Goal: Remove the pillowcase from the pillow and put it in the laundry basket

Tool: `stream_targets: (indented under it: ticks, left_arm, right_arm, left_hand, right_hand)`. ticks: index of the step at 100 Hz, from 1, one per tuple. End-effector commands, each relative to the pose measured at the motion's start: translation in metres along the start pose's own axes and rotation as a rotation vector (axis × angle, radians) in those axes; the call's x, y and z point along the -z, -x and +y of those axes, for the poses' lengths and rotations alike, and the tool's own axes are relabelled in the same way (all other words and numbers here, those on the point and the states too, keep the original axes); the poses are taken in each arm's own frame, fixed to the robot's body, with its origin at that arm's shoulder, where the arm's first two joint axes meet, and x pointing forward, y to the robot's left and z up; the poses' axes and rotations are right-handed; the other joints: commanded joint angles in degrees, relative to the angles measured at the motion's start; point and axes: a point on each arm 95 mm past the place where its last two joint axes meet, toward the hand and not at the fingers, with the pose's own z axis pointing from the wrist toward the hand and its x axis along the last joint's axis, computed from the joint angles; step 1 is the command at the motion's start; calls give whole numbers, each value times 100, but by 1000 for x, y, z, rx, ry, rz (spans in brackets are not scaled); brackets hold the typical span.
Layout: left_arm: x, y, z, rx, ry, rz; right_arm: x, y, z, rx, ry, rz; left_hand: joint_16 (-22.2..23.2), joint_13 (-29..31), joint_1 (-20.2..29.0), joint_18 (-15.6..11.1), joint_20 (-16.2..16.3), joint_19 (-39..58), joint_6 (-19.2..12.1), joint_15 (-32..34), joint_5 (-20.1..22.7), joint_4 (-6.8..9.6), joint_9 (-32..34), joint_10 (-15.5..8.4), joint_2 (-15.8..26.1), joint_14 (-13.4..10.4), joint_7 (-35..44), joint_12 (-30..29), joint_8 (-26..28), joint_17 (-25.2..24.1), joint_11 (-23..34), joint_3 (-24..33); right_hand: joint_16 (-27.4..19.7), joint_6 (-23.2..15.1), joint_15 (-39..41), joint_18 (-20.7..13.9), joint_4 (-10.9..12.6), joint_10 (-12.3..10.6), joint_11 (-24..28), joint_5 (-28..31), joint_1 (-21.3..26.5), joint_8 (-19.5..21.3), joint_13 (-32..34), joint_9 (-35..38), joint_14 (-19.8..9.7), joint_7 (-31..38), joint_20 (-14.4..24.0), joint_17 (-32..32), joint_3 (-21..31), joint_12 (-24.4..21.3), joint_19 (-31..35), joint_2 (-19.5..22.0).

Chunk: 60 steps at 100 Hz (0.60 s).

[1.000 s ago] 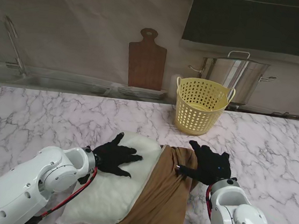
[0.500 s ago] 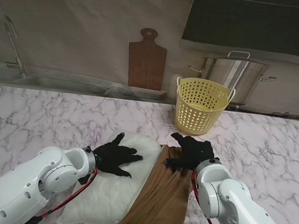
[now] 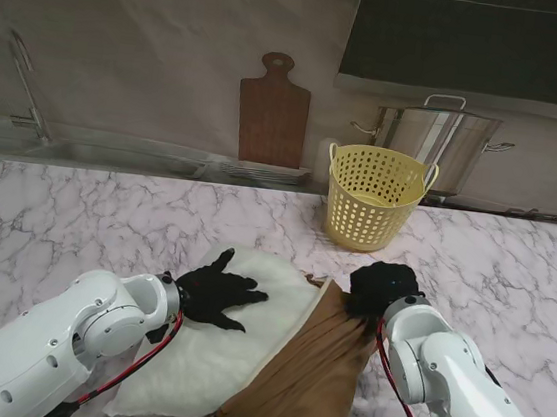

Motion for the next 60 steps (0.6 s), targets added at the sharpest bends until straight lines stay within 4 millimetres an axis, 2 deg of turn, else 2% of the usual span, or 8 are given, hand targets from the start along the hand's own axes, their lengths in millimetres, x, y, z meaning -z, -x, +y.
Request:
stream_targets:
  ticks: [1,18,39,48,50,55,60]
  left_arm:
    - [2,11,27,2,100,-30]
    - [3,11,26,-2,105,-33]
    - [4,12,27,-1,113,-34]
    - [4,11,27,0,114,-33]
    - [4,11,27,0,115,-33]
    - [4,11,27,2,115,-31]
    - [4,11,27,3,114,-30]
  right_arm:
    - [4,18,-19,23,-43,-50]
    - [17,36,-37,58,-89,-110]
    - [31,50,-59,58,-121,-176]
    - [36,52,-64,50,-123,-193]
    - [37,52,-65,38,-114,-201]
    - [35,51,-65,1,-14,-219]
    - [35,51,-65,-3,43,-218]
  left_hand:
    - [103,200,421,3,-84,7839,243,375,215,38,19,143,-396,958,482,49,156,-88,80,106]
    - [100,192,422,-7,-83,7827,244,371,214,37,16,142,-389,959,481,49,157,-90,78,107]
    - [99,194,426,-22,-80,7817,243,369,215,37,20,134,-378,945,479,49,156,-79,79,107]
    - [98,192,413,-16,-78,7813,242,368,213,34,19,133,-382,945,479,49,156,-81,79,100]
    - [98,193,420,-16,-77,7813,239,368,214,36,15,134,-381,950,479,48,156,-81,78,105]
    - [98,191,415,-22,-77,7810,239,368,218,34,19,129,-367,949,481,49,157,-80,79,103]
    - [97,186,410,-17,-76,7808,239,365,213,34,19,127,-359,945,479,49,156,-82,80,101]
  right_hand:
    - [94,309,220,-10,285,374,429,419,665,534,162,380,-285,744,-50,29,1054,74,164,37]
    - [110,377,271,-2,255,435,454,445,698,641,163,408,-288,715,-62,29,1094,103,152,8]
    - [122,440,291,7,236,465,435,469,714,690,159,411,-282,686,-86,28,1128,112,114,-11]
    - [123,414,290,8,233,440,423,460,690,689,157,409,-283,666,-93,31,1128,111,103,-1]
    - [112,390,258,5,252,359,398,454,662,680,157,411,-293,641,-102,35,1121,102,92,15]
    - [-23,281,-65,46,282,209,182,416,617,584,156,353,-113,539,-140,-4,1037,-1,31,52]
    - [-386,82,-927,77,279,166,-333,251,425,372,151,102,170,370,-202,-159,799,-281,-116,265]
